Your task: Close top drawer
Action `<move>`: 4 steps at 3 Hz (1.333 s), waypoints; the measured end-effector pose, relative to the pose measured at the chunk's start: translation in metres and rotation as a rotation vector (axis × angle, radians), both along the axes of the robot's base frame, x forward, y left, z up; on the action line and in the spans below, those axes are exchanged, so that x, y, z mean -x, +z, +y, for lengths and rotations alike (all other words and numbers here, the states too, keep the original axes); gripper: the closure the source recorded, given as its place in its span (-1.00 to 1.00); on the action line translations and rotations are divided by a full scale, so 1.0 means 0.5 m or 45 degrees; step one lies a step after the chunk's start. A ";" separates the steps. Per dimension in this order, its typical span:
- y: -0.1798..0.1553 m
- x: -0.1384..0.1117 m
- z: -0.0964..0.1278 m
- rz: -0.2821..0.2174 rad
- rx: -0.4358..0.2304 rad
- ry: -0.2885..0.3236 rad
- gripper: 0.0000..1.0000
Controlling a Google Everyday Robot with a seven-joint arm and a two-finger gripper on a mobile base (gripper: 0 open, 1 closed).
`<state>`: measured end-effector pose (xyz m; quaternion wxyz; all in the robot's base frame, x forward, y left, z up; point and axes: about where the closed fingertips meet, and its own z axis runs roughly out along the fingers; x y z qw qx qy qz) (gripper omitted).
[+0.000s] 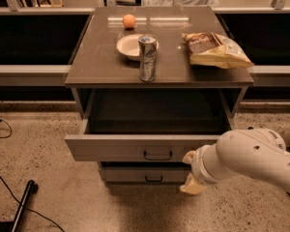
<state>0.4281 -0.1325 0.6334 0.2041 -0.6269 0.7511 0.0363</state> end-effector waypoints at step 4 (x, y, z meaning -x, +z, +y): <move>-0.044 -0.159 -0.053 -0.305 0.074 0.168 0.32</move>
Offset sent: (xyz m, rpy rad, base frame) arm 0.0968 -0.0427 -0.0288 -0.0590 -0.2681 0.1506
